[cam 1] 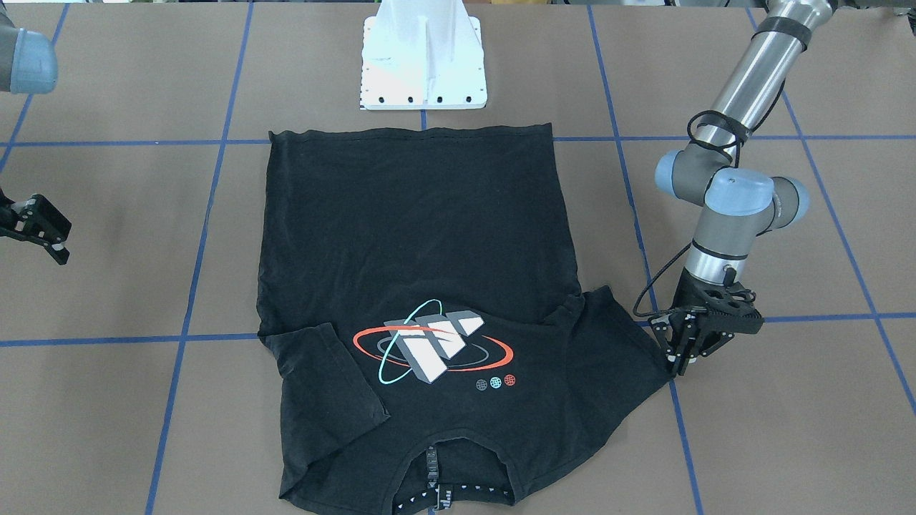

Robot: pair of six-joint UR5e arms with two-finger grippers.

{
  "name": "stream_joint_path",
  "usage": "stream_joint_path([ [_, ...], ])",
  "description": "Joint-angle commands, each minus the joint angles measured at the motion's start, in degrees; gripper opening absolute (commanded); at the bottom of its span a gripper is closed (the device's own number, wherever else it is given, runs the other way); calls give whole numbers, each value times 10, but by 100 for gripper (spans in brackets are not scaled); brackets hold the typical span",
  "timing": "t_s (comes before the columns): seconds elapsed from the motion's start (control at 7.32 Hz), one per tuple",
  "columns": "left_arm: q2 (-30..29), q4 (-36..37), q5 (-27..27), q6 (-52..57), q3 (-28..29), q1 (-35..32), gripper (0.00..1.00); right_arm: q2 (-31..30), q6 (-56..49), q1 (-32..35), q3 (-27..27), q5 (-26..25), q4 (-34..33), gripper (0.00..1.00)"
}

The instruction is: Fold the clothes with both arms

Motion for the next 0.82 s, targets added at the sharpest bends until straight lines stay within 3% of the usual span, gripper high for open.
stream_joint_path([
  [0.0,1,0,0,-1,-2,0,0,0,0,1,0,0,0,100],
  [0.27,2,1,-6,3,-23,-2,0,1,2,1,1,0,0,100],
  [0.41,1,6,-44,3,-49,-8,0,1,2,1,1,0,0,100],
  [0.68,-4,23,-60,-5,-86,-20,0,1,3,1,1,0,0,100],
])
